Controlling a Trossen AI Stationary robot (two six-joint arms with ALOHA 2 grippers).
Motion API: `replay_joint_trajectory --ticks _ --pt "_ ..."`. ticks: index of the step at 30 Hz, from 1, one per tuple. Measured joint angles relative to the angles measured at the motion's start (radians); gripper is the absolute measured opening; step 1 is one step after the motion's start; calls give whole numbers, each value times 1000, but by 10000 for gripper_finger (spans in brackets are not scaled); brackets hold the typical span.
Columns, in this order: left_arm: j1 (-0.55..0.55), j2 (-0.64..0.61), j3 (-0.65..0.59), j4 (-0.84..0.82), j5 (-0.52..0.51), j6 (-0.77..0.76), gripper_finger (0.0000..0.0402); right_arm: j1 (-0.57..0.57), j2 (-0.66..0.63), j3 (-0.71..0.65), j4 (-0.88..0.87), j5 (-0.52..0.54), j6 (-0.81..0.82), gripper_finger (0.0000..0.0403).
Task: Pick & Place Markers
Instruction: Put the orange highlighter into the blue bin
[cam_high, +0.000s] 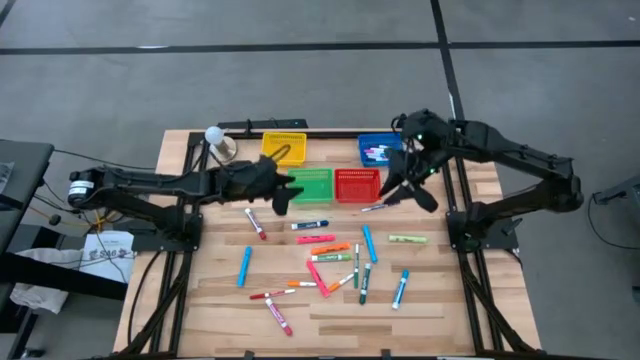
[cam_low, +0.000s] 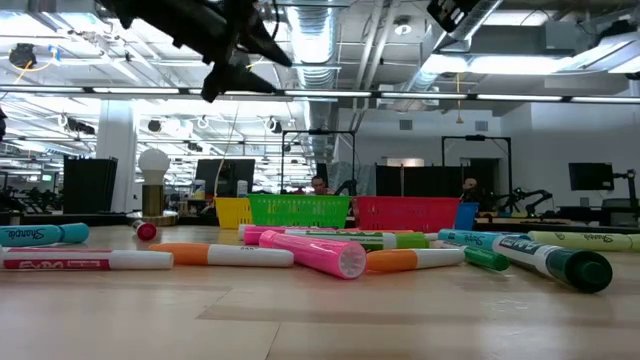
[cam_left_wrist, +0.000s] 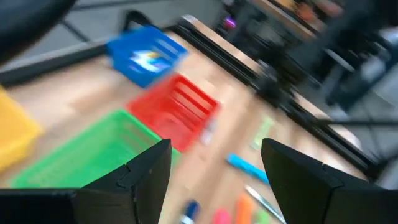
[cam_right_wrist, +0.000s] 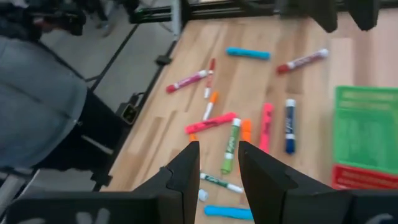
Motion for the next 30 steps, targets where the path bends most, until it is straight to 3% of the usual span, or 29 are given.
replay_joint_trajectory --ticks 9,16,24,30 --pt "-212 0 0 -3 35 -110 248 77 -33 -129 64 9 79 101" --pt "-359 52 0 -21 17 -285 248 149 -116 -307 262 10 171 101" --pt "-479 217 0 -52 18 -479 248 143 -320 -476 494 115 286 101" --pt "-503 333 0 -65 39 -540 248 143 -491 -554 549 232 341 101"
